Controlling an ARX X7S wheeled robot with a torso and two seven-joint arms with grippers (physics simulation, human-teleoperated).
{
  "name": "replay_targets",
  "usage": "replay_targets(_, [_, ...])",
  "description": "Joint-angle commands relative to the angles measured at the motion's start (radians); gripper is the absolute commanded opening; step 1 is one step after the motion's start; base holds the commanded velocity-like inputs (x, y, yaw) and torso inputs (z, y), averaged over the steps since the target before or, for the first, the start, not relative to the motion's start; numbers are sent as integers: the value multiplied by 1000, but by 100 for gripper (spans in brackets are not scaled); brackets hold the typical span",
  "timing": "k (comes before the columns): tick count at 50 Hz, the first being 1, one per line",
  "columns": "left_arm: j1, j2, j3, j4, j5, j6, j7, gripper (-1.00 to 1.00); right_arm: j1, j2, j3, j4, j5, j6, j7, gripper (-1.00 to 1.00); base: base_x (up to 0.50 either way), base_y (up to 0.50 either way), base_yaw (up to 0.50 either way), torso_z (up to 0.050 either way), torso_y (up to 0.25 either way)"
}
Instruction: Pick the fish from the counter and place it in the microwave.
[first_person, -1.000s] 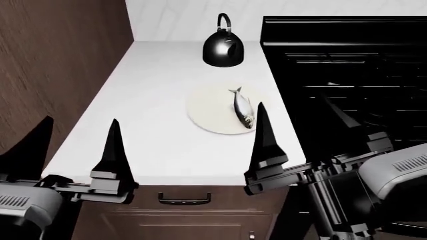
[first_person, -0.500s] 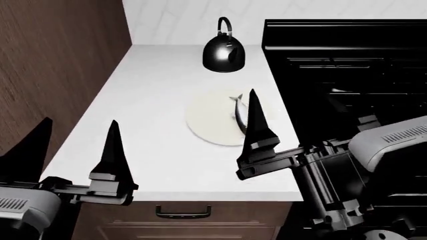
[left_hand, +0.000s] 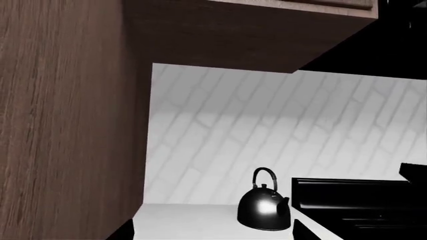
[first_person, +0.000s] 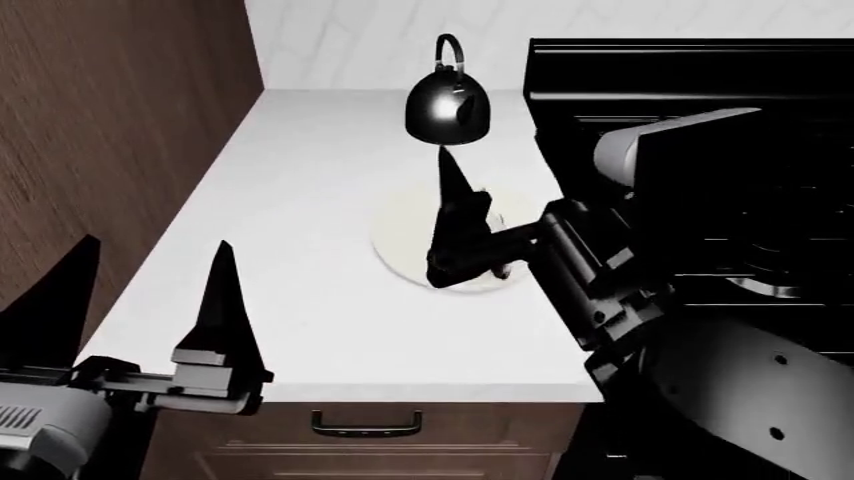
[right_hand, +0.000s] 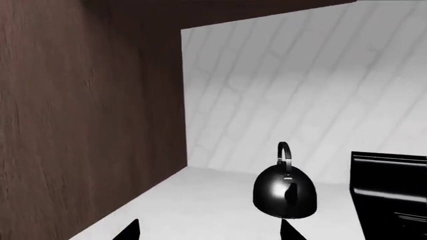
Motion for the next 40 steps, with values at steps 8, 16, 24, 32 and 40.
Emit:
replay_targets(8, [-2, -14, 3, -3, -11, 4, -10, 100, 2, 3, -40, 145, -8, 20, -27, 100, 0, 0, 0, 0, 0])
replay_targets(16, [6, -20, 1, -2, -12, 11, -13, 100, -28, 11, -60, 167, -45, 2, -47, 100, 0, 0, 0, 0, 0])
replay_targets(24, [8, -21, 9, -3, -8, 17, -16, 100, -26, 23, -86, 218, -107, -24, -88, 100, 0, 0, 0, 0, 0])
replay_targets(32, [4, -24, 13, -6, -9, 20, -18, 100, -11, 22, -101, 270, -131, -30, -105, 100, 0, 0, 0, 0, 0])
replay_targets(40, [4, -29, 13, -6, -14, 23, -23, 100, 17, 15, -138, 320, -164, -32, -135, 100, 0, 0, 0, 0, 0])
